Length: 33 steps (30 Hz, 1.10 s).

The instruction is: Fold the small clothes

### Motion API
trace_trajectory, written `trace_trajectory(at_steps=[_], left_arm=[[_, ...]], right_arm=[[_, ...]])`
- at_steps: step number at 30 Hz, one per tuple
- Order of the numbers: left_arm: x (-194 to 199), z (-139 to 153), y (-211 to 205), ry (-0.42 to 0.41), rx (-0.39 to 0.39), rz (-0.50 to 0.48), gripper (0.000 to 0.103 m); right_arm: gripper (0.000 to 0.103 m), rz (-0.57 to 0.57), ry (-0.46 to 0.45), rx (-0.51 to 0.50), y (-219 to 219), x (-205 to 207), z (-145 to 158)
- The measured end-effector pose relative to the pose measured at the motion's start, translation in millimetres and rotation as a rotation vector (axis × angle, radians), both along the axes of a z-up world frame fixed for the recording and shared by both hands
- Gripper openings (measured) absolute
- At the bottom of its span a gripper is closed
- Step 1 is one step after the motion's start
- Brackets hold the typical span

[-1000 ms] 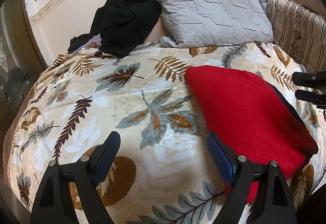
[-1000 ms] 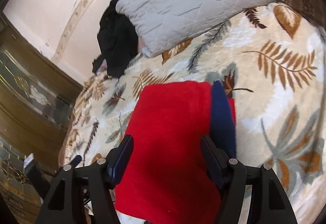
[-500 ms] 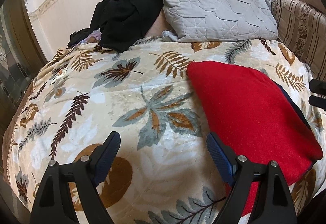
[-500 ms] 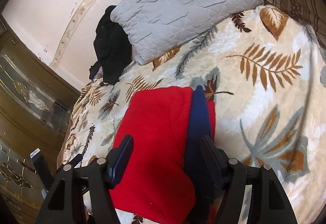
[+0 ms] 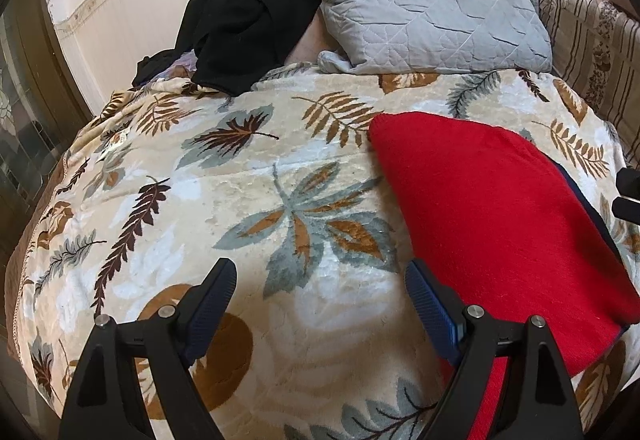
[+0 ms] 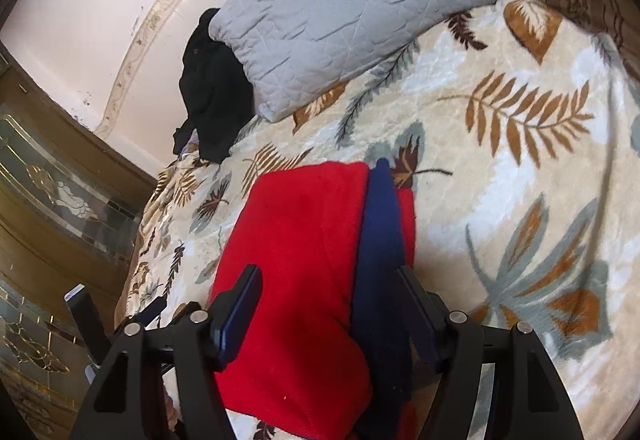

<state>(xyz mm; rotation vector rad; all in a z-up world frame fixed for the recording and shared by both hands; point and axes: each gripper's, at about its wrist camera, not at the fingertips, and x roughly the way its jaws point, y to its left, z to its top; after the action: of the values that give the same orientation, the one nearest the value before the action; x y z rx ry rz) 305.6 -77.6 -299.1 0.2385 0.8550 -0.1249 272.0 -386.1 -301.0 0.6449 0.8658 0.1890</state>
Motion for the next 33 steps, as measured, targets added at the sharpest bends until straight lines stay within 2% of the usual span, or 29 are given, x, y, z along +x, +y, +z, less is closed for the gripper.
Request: trace_trajectory(at_steps=[7,15,20,25,28,33], left_arm=[[2,-1,-1,0.006,-0.001,0.001,0.086],[6,-7,-3,0.026,-0.003,-0.004,0.086],[6,-10,-5,0.027,0.017,-0.008,0.086],[7,-10,-5,0.027,0.012,-0.009,0.086],[6,-9,-5,0.027,0.012,-0.011,0.087],[4,-8,-6,0.020,0.015,-0.014,0.086]], right_arm=[[0.072,0.022,-0.004,-0.004,6,1,-2],[0.072,0.080,-0.085,0.006,16,-3,9],[0.070,0.111,-0.030,-0.029,29,5,-1],[0.066,0.132,0.115,-0.116,43,17,-30],[0.066,0.143,0.084,-0.145,47,14,-23],[0.066,0.089,0.050,-0.088,28,7,-13]])
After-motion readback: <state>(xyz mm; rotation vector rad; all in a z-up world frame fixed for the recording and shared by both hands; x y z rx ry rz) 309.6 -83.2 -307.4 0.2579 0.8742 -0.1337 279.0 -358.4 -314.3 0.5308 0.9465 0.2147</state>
